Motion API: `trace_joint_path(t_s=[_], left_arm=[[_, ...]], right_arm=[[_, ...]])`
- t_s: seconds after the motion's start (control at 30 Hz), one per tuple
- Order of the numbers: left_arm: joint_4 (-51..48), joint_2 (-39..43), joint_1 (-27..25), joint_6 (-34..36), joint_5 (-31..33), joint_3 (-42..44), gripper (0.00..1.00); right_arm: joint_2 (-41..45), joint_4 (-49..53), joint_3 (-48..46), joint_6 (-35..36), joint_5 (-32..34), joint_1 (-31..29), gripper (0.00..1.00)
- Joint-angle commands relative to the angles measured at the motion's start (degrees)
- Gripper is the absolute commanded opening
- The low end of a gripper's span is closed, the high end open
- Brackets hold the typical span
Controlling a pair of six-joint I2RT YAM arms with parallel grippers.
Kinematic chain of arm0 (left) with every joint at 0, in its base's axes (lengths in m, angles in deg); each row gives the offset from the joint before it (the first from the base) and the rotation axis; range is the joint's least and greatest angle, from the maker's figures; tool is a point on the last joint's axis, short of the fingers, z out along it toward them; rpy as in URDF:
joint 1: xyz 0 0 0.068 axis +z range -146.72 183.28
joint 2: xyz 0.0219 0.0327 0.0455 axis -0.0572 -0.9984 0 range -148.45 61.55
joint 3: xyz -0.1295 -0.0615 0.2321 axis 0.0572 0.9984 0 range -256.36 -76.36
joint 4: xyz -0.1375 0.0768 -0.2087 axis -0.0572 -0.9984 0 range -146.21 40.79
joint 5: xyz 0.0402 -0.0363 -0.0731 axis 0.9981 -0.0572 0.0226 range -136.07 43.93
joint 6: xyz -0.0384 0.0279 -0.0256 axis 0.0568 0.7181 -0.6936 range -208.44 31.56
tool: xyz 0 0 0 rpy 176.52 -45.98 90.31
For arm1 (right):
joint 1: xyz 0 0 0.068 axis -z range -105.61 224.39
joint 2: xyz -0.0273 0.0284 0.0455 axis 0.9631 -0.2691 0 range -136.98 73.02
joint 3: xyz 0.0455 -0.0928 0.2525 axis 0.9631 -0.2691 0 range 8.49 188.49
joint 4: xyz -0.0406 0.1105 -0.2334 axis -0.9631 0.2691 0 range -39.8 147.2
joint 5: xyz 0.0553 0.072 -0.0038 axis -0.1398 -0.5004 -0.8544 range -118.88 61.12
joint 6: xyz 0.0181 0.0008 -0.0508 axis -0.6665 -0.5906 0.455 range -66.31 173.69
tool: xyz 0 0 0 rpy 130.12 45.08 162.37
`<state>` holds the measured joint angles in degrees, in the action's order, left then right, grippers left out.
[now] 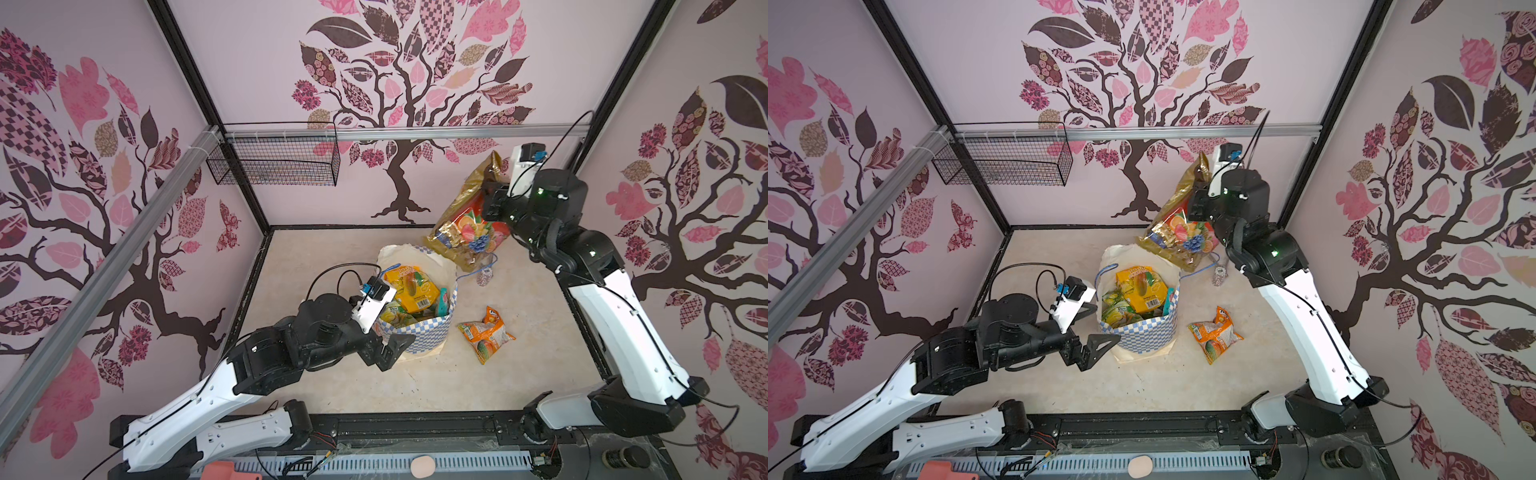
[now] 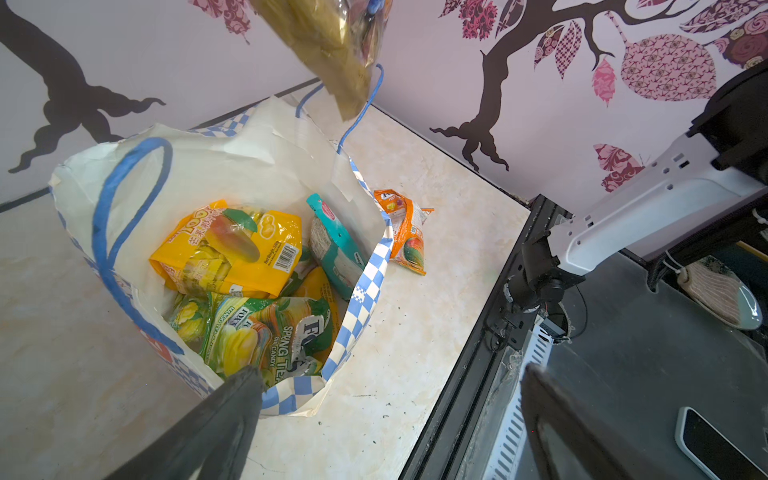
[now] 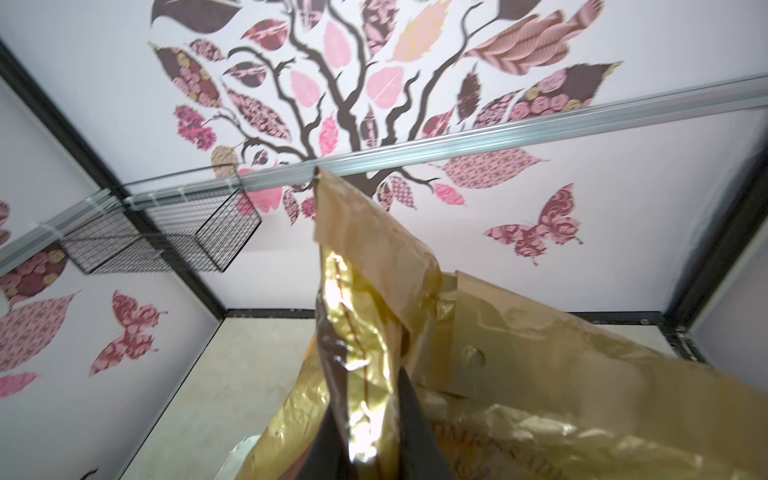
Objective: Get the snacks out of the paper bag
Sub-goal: 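Lift the red-and-gold candy bag up out of the bag with the right gripper, then lower the red-and-gold candy bag onto the table beside the bag and release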
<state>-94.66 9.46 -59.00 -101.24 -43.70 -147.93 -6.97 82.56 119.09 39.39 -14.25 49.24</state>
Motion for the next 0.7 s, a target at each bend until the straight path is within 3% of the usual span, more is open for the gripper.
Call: trace_joint_path(t_s=[0.0,0.27,0.4,0.53,0.67], left_arm=[[1.3,-0.5,0.1,1.6,-2.4,-2.4,0.99],[0.0,-0.7,0.1,4.0,-2.4,-3.8,0.99],[-1.5,-1.0,0.1,5.0,-1.5,-5.0,0.98],[-1.6,-0.7,0.1,5.0,-1.0,-4.8,0.99],[-1.4,-1.1,0.1,5.2,-0.4,-4.8,0.99]], right_arm=[[4.1,-4.4,4.0,-5.9,-4.4,9.8,0.00],[5.5,-3.8,-0.6,-15.2,-14.0,30.6,0.00],[6.6,-6.9,-7.4,-22.3,-23.9,42.9,0.00],[6.4,-9.3,-14.1,-23.2,-28.3,45.1,0.00],[5.1,-11.9,-21.9,-24.8,-37.2,45.1,0.00]])
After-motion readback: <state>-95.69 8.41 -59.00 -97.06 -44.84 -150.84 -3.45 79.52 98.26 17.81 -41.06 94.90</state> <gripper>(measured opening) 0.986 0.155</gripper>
